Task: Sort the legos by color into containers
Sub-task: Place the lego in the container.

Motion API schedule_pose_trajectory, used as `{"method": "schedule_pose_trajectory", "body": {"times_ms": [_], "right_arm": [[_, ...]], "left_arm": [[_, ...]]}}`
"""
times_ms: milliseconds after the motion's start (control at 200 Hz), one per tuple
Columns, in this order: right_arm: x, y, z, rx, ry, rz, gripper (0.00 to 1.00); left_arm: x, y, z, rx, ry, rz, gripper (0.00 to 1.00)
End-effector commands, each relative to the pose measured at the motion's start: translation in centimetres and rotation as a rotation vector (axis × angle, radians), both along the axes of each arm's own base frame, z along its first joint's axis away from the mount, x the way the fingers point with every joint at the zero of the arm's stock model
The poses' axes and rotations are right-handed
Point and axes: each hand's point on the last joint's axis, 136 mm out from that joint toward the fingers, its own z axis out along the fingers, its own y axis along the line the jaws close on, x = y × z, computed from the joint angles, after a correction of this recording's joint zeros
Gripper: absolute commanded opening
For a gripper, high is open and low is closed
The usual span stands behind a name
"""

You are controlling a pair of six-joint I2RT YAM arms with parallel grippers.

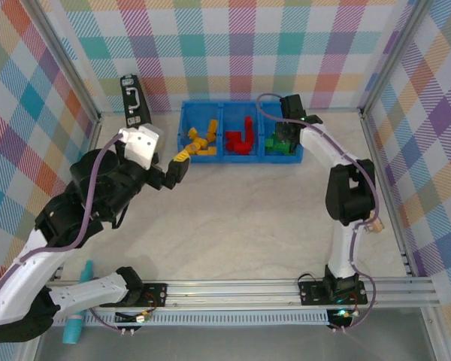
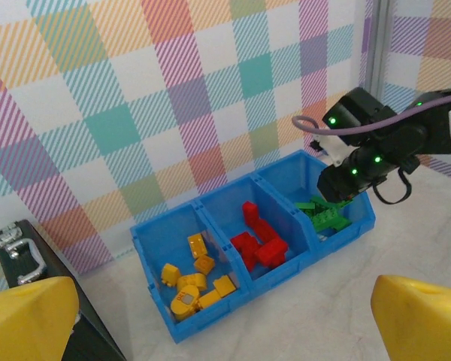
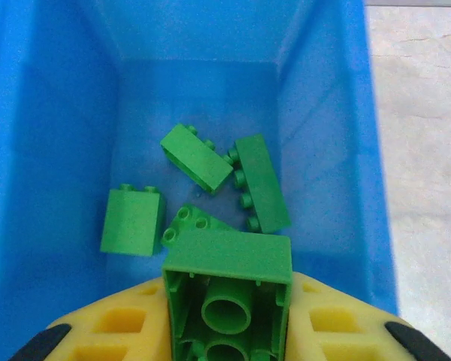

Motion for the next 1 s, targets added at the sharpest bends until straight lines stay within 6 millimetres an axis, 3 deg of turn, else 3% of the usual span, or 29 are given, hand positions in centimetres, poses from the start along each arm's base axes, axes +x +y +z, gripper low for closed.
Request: {"method": "schedule_pose_trajectory", "body": {"times_ms": [0, 175, 275, 520, 605, 715, 820, 885, 990], "right_arm": [[3.0, 0.9, 1.8, 0.000, -0.082, 0.051, 0.33], [4.2, 1.2, -0.1, -0.016, -0.062, 0.061, 0.39], [4.1, 1.5, -0.6, 0.003, -0.056, 0.062, 0.47], [3.7, 1.8, 0.0, 0.035, -0.066, 0.068, 0.51], [3.1, 2.0, 2.0, 0.063, -0.107, 0.082, 0.51], [1.0, 2.1, 6.8, 0.099, -0.196, 0.128, 0.60], [-2.5, 1.4, 11.2, 0.106, -0.281, 0.160, 0.71], [-5.4, 0.5, 13.8, 0.091, -0.327, 0.176, 0.81], [-9.8, -1.1, 15.8, 0.079, -0.395, 0.170, 1.00]], "left_arm": [[0.6, -0.3, 0.6, -0.073, 0.020, 0.033, 1.00], [1.6, -0.9, 0.1, -0.095, 0.059, 0.053, 1.00], [1.8, -1.2, 0.0, -0.105, 0.082, 0.051, 1.00], [1.4, -0.2, -1.0, -0.119, 0.143, 0.093, 1.00], [1.2, 1.3, -2.3, -0.131, 0.137, 0.150, 1.00], [1.8, 4.1, -5.4, -0.145, 0.103, 0.285, 1.00], [2.6, 6.5, -8.8, -0.113, 0.040, 0.394, 1.00], [3.2, 9.3, -10.5, -0.086, -0.011, 0.534, 1.00], [3.9, 13.9, -12.9, -0.061, -0.073, 0.737, 1.00]]}}
